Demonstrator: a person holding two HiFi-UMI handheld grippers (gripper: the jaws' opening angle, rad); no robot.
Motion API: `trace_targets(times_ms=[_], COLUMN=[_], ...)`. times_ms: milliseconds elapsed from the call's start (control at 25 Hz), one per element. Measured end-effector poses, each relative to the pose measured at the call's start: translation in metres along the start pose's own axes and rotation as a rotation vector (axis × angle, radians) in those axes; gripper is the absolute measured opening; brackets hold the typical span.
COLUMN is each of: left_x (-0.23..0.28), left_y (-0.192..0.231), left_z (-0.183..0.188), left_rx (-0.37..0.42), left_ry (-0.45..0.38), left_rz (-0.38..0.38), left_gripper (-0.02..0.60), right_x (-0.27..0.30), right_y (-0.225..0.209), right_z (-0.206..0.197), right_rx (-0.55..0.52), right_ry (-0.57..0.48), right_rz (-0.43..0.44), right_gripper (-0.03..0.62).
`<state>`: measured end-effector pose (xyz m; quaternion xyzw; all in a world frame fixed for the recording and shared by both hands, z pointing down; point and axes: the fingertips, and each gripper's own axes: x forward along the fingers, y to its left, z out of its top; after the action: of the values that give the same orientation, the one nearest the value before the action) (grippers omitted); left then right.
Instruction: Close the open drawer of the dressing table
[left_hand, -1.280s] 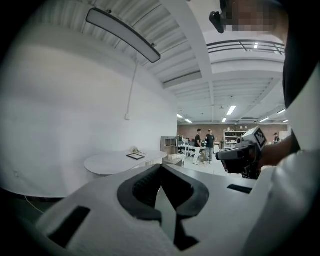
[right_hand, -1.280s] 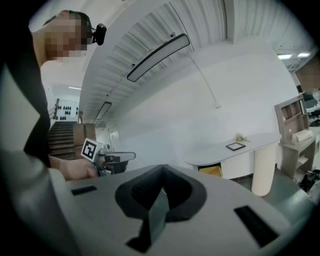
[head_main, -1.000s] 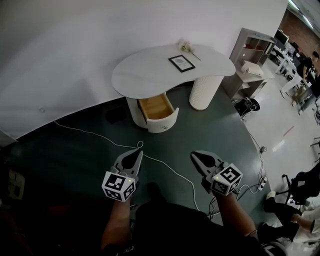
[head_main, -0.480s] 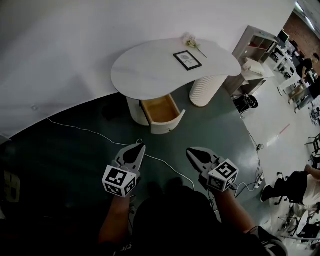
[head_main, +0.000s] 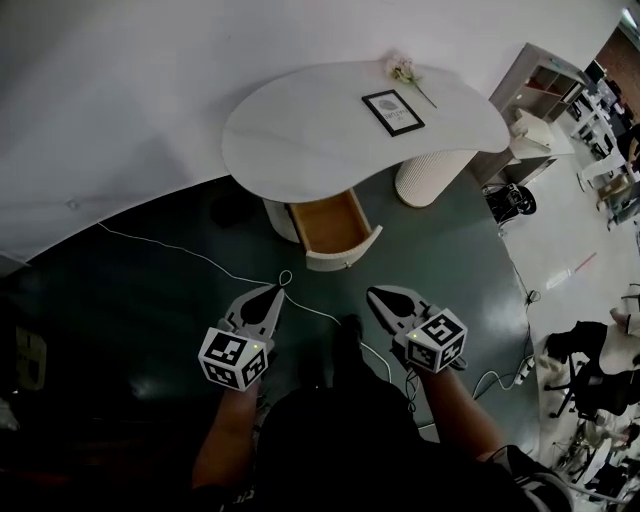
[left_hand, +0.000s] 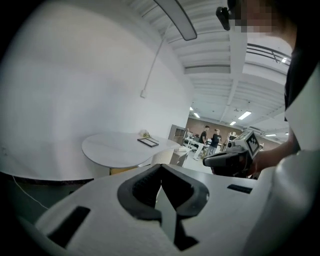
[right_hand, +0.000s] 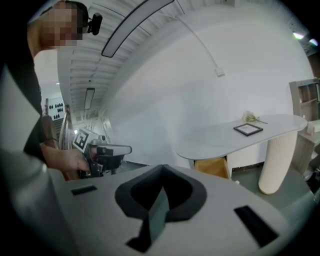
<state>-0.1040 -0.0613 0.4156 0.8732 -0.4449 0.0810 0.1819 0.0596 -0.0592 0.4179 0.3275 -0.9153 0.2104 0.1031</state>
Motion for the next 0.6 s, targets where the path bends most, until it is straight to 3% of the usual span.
trace_targets(times_ms=[240, 600], left_x=[0.053, 0.127], left_y=[0.026, 0.059], left_z=[-0.018, -0.103], left_rx=[-0.016, -0.045], left_ry=[0.03, 0.113], left_rz=[0.067, 0.039], left_gripper=[0.006, 0.006], right_x=[0.041, 0.102], right_y=[-0.065, -0.129], right_z=[-0.032, -0.135], right_rx=[0.08, 0.18], right_ry=[0.045, 0.141], right_rz=[-0.009, -0.06], right_gripper=[0.006, 0.007])
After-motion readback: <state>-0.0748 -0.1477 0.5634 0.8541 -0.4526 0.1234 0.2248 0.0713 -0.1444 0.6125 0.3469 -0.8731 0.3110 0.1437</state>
